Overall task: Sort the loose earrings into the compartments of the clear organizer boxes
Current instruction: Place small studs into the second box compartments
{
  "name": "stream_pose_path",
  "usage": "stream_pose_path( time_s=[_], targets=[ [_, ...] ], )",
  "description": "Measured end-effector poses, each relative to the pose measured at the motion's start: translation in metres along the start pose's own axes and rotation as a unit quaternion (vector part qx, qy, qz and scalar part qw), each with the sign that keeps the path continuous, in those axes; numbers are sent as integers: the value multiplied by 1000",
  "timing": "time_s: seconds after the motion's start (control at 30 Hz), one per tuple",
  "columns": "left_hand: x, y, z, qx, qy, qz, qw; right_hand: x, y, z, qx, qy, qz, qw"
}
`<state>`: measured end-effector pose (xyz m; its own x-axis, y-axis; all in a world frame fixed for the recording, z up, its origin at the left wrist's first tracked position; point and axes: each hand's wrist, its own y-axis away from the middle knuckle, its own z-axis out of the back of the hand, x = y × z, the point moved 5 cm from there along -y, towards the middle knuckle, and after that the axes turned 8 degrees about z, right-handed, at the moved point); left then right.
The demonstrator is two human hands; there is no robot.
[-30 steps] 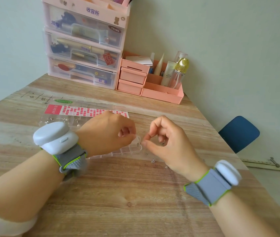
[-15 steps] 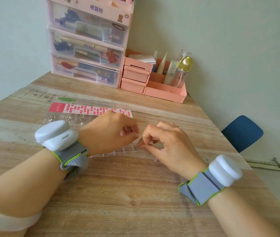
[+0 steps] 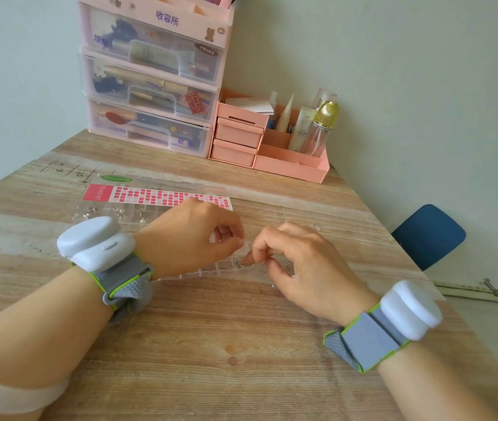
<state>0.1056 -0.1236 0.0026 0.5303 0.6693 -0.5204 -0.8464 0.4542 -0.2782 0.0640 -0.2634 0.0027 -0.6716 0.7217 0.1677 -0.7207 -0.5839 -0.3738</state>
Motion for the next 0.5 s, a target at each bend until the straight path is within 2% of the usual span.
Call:
stream_pose_path(
  time_s=[0.2, 0.37, 0.5],
  targets=[
    [-1, 0, 2, 12, 15, -2, 1000, -3, 0, 12, -83, -46, -22, 995],
    [-1, 2, 7, 25, 20, -11, 999, -3, -4, 2, -17, -8, -22, 1000],
    [1, 3, 6, 32, 28, -5, 999, 0, -3, -1, -12, -3, 13, 1000]
  ],
)
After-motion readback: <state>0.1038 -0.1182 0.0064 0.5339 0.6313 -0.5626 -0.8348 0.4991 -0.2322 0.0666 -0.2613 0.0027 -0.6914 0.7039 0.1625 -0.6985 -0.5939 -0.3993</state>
